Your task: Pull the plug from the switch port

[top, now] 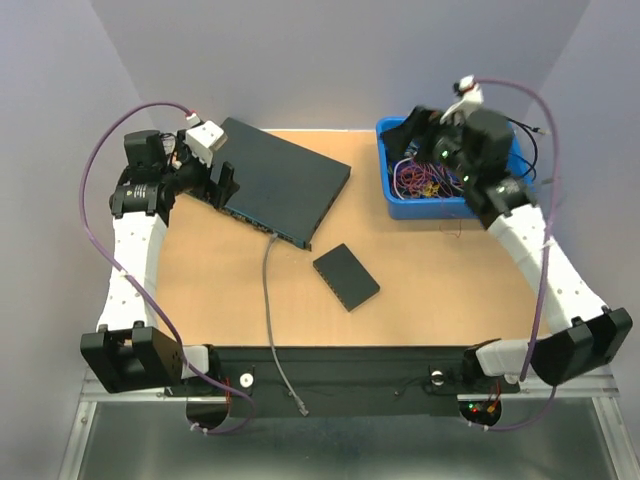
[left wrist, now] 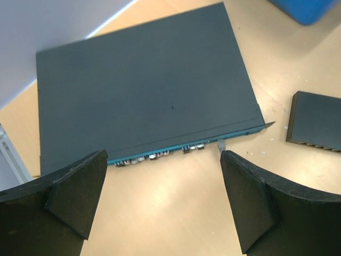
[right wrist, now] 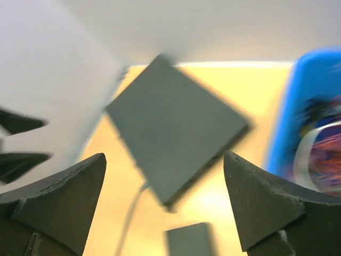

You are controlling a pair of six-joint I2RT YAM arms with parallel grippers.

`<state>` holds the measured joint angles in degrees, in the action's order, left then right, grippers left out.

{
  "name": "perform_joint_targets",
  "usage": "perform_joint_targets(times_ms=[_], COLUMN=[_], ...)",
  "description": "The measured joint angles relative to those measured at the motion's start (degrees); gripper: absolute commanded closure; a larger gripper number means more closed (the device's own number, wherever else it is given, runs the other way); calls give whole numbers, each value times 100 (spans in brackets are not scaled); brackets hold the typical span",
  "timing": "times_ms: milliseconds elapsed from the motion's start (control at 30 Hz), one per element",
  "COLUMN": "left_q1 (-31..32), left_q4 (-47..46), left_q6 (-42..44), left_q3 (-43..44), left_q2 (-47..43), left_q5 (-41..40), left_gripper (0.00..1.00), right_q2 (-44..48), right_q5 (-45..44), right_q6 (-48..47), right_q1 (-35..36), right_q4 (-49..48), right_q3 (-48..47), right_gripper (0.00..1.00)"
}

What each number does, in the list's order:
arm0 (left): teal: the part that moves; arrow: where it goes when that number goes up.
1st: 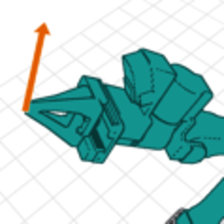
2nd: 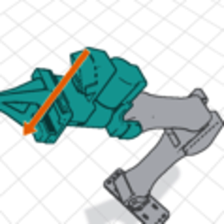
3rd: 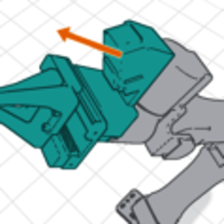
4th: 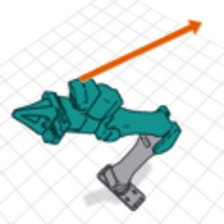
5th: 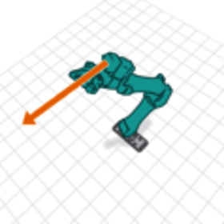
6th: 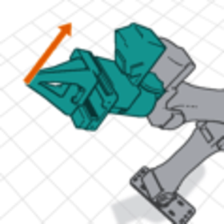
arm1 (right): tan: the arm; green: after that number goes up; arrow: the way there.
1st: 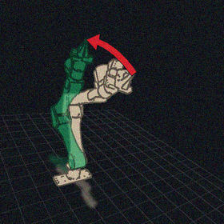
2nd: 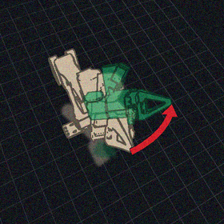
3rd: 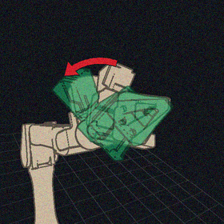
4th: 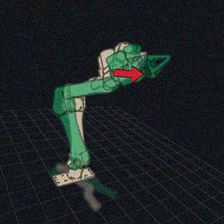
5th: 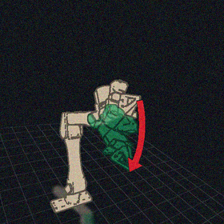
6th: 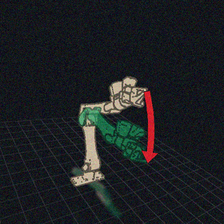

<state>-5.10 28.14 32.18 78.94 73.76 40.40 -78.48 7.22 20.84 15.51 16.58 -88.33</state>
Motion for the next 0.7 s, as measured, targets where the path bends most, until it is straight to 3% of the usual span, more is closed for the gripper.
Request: perform_joint_targets(times_ms=[167, 267, 500, 700], left_q1=[0, 0, 0, 0], left_q4=[-262, -356, -841, -1338], left_q6=[42, 50, 59, 7], left_q3=[-640, -933, -1493, -1502], left_q2=[-33, -35, -9, 538], left_q5=[-435, -643, -1003, -1250], left_gripper=[1, 1, 1, 1], right_q2=[479, 173, -1366, -2524], right_q5=[24, -284, -859, -1421], right_q6=[1541, 2238, 3576, 4347], right_q1=[973, 1484, 3053, 3515], right_q4=[-2223, -2968, -4730, -5324], right_q3=[2778, 3711, 4000, 3558], right_gripper=[13, 15, 22, 30])
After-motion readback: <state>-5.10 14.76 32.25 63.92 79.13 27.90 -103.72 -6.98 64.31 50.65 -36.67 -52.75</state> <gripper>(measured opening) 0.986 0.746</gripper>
